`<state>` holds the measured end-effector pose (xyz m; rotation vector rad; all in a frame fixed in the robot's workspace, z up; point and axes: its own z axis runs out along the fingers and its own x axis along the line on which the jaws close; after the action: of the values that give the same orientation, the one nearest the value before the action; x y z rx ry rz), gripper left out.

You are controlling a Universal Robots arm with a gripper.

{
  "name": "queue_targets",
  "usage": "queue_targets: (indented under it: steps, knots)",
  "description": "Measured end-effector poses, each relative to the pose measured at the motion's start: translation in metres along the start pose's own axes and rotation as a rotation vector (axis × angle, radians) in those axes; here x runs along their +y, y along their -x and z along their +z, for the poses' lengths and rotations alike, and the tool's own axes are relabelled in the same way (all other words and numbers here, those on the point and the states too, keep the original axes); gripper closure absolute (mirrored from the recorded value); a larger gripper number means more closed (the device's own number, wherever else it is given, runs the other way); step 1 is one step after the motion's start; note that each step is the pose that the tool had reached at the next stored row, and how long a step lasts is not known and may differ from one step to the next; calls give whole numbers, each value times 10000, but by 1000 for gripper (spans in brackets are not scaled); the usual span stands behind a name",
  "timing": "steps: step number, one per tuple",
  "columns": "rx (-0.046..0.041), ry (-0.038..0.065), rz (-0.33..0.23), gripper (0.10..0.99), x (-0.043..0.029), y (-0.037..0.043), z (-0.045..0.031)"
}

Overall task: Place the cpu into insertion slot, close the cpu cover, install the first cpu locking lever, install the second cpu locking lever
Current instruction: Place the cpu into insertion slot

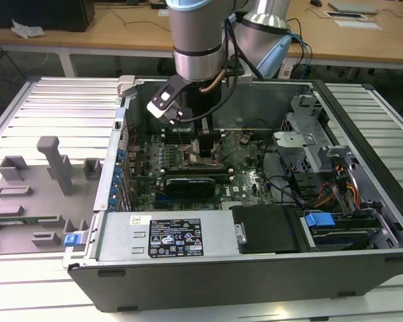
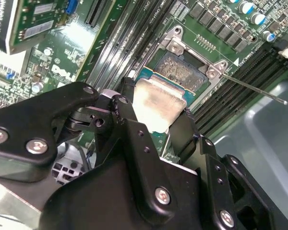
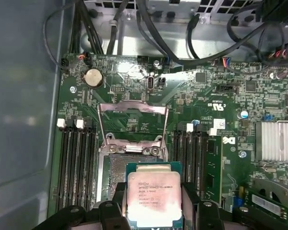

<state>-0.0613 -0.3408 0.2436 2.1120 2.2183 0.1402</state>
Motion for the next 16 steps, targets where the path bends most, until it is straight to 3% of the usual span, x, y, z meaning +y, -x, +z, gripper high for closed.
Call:
queue_targets:
  steps: [16]
  knots:
    - [-36, 2, 298, 545, -28, -73, 220]
